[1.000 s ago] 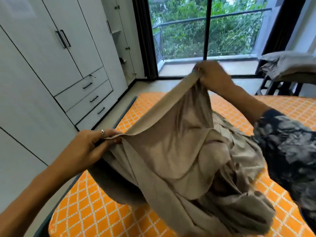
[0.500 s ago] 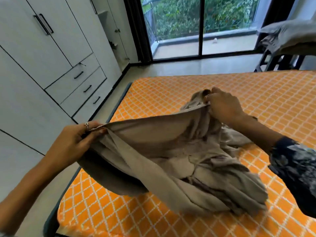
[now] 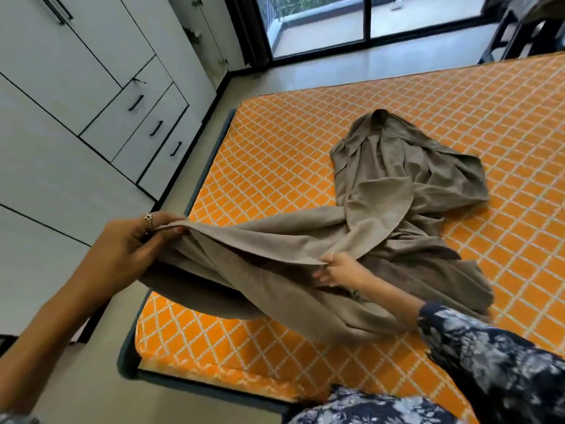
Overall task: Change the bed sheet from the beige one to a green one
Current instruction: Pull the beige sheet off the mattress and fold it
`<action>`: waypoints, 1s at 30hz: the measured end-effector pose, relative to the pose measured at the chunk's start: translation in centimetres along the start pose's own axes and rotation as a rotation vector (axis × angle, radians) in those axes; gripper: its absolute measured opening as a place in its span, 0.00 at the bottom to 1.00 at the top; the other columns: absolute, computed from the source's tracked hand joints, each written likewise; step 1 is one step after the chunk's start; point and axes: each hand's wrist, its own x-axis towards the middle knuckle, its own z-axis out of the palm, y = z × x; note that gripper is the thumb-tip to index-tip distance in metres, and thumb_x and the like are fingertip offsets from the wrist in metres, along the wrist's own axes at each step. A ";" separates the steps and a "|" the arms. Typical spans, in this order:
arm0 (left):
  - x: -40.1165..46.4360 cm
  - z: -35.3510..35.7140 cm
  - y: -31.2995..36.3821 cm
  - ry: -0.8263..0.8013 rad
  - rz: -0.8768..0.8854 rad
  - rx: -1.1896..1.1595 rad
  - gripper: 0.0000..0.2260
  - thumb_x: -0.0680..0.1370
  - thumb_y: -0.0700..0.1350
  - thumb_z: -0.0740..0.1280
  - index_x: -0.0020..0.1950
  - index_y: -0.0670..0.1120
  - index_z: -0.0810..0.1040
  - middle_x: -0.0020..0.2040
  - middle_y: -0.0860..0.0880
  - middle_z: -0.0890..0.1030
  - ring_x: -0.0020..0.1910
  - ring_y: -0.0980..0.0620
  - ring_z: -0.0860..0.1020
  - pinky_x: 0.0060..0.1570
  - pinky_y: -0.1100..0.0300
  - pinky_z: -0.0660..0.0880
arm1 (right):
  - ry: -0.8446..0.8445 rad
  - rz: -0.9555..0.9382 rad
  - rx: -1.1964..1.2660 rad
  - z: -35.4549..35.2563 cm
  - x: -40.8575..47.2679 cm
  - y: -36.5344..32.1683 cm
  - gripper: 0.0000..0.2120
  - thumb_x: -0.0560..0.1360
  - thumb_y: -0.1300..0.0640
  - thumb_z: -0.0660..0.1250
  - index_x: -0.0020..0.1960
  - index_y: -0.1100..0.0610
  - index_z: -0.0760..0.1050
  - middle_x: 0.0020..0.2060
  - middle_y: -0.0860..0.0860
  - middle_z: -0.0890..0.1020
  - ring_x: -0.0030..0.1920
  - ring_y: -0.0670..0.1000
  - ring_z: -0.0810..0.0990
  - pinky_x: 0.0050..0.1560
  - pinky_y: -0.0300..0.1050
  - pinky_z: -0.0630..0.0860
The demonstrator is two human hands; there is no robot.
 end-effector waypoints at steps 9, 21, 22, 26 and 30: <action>-0.2 0.0 -0.4 -0.041 0.029 -0.004 0.12 0.75 0.56 0.62 0.49 0.77 0.73 0.45 0.69 0.79 0.44 0.71 0.78 0.41 0.75 0.72 | -0.420 -0.093 -0.327 1.4 -0.4 1.2 0.31 0.68 0.65 0.66 0.70 0.57 0.66 0.55 0.62 0.81 0.47 0.54 0.78 0.39 0.42 0.74; -1.3 0.3 -0.8 0.018 0.033 0.008 0.11 0.75 0.58 0.60 0.51 0.77 0.72 0.48 0.68 0.78 0.46 0.67 0.78 0.42 0.74 0.72 | -0.289 -0.283 -0.632 0.9 -4.3 0.7 0.43 0.67 0.46 0.76 0.75 0.54 0.58 0.69 0.50 0.69 0.58 0.36 0.75 0.55 0.32 0.71; -1.5 0.4 -0.8 0.015 0.025 0.014 0.12 0.76 0.56 0.63 0.50 0.77 0.72 0.48 0.69 0.78 0.46 0.68 0.78 0.42 0.75 0.72 | -0.198 -0.319 -0.768 1.4 -4.7 0.9 0.45 0.65 0.41 0.76 0.74 0.53 0.58 0.69 0.50 0.70 0.64 0.46 0.73 0.60 0.41 0.71; -1.9 0.5 -0.6 0.007 0.003 0.039 0.16 0.76 0.52 0.63 0.51 0.78 0.72 0.47 0.73 0.77 0.46 0.70 0.77 0.42 0.75 0.72 | 0.072 -0.340 -0.999 4.5 -5.8 1.5 0.42 0.64 0.34 0.72 0.69 0.56 0.64 0.63 0.52 0.75 0.60 0.55 0.76 0.53 0.50 0.74; -2.5 0.5 -0.3 -0.001 -0.012 0.038 0.19 0.76 0.50 0.63 0.50 0.78 0.71 0.45 0.75 0.77 0.45 0.72 0.76 0.42 0.76 0.71 | 0.215 -0.396 -0.848 6.0 -6.2 2.3 0.20 0.73 0.49 0.69 0.59 0.56 0.68 0.55 0.51 0.78 0.56 0.55 0.77 0.48 0.49 0.73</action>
